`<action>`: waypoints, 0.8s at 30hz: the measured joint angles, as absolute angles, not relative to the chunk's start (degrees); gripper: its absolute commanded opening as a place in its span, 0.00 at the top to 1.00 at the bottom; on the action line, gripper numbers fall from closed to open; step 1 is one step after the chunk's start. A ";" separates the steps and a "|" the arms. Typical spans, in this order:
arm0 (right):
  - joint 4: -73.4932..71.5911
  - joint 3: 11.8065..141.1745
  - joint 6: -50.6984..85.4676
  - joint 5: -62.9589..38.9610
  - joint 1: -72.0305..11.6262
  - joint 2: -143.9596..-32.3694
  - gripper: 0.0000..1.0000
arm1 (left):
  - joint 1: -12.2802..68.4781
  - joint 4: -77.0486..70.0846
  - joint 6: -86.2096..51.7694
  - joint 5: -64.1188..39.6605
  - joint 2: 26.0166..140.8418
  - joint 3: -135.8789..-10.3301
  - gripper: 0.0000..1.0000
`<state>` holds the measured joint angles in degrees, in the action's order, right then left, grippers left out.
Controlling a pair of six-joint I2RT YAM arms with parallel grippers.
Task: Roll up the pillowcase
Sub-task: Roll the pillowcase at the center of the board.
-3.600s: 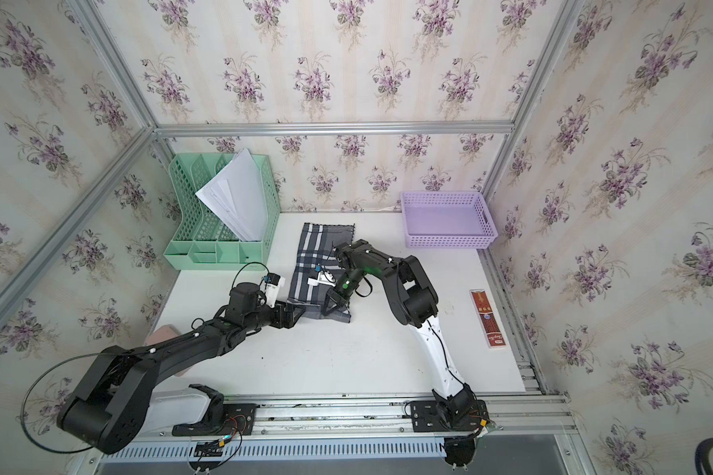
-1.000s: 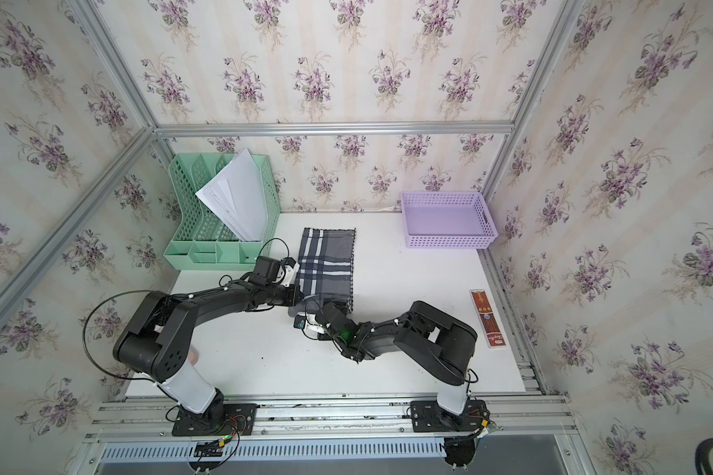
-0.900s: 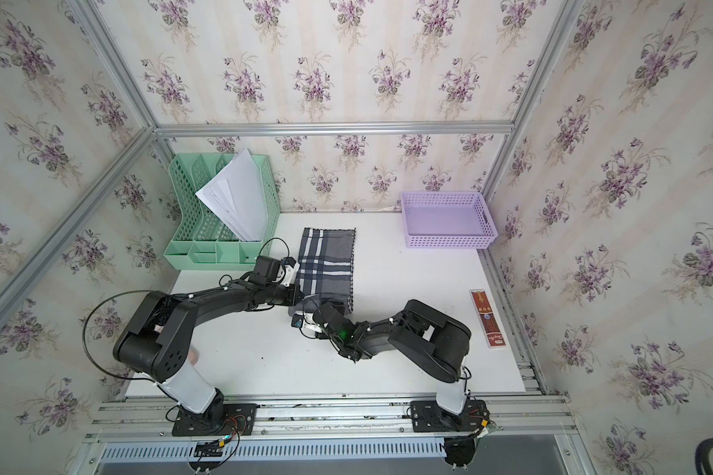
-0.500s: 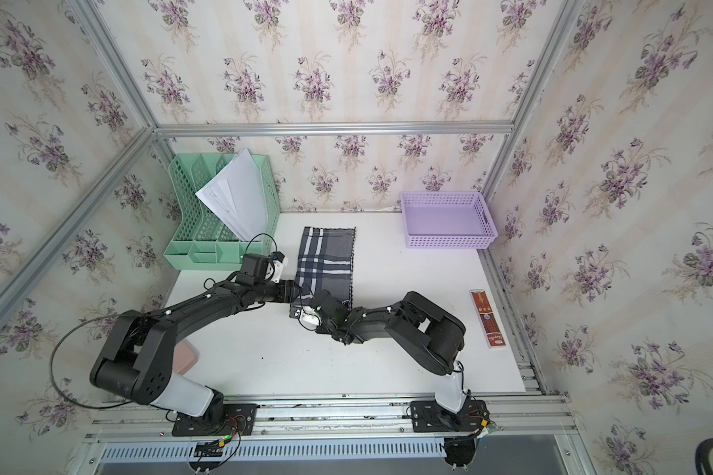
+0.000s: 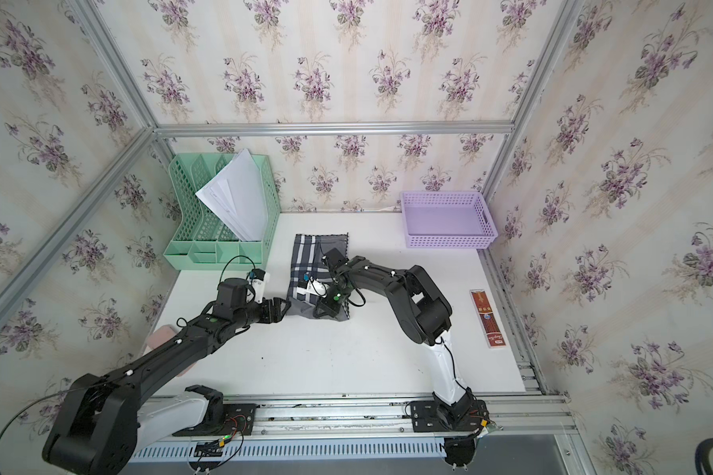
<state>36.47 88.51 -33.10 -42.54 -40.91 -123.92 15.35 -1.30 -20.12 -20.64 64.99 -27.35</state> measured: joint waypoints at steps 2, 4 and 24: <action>42.17 92.44 -34.04 -46.89 -40.25 -125.99 1.00 | 15.35 -3.18 -20.12 -21.54 64.16 -26.35 0.17; 47.07 96.07 -35.53 -50.65 -39.83 -128.05 1.00 | 15.35 -4.34 -20.12 -22.46 64.27 -25.96 0.17; 46.81 100.18 -23.57 -45.58 -39.38 -128.20 0.41 | 15.35 -11.86 -20.49 -25.28 76.18 -26.11 0.82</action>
